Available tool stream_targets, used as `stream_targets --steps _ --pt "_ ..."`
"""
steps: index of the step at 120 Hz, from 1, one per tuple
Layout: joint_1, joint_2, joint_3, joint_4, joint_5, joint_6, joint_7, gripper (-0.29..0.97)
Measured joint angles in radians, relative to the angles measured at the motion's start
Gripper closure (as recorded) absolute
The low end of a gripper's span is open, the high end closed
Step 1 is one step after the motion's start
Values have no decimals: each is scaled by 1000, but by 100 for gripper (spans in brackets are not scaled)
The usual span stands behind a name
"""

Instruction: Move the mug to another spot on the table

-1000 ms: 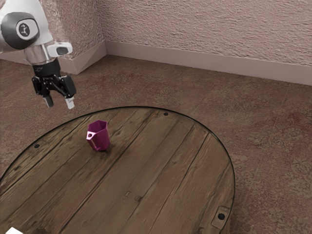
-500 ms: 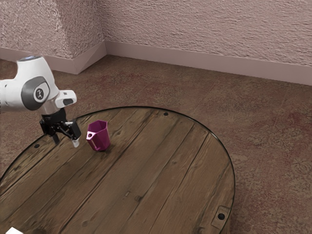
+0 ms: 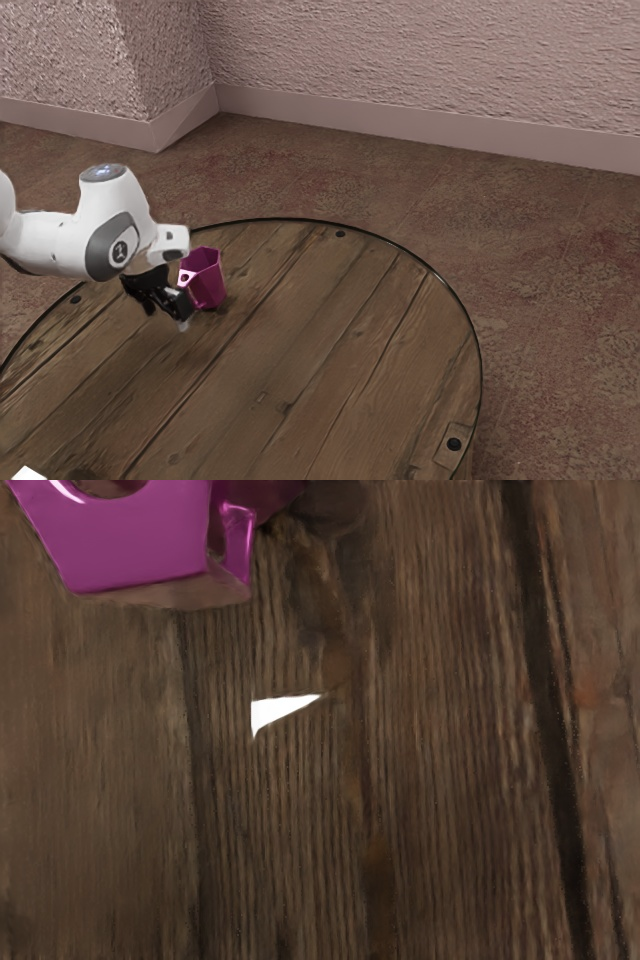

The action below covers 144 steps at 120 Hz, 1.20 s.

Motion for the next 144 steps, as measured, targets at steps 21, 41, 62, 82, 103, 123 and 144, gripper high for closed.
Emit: stream_targets --steps 21,41,62,82,103,123,144 --pt "15 43 0 -10 -3 120 22 9" --pt "11 71 0 -9 -37 226 37 19" --pt "-1 102 -1 -4 -120 299 46 27" --pt "-8 134 -1 6 -159 356 52 32" --pt "-10 162 -1 18 -178 400 57 37" --pt "-15 179 -1 32 -197 430 61 41" --pt "-20 197 -1 36 -213 460 64 45"
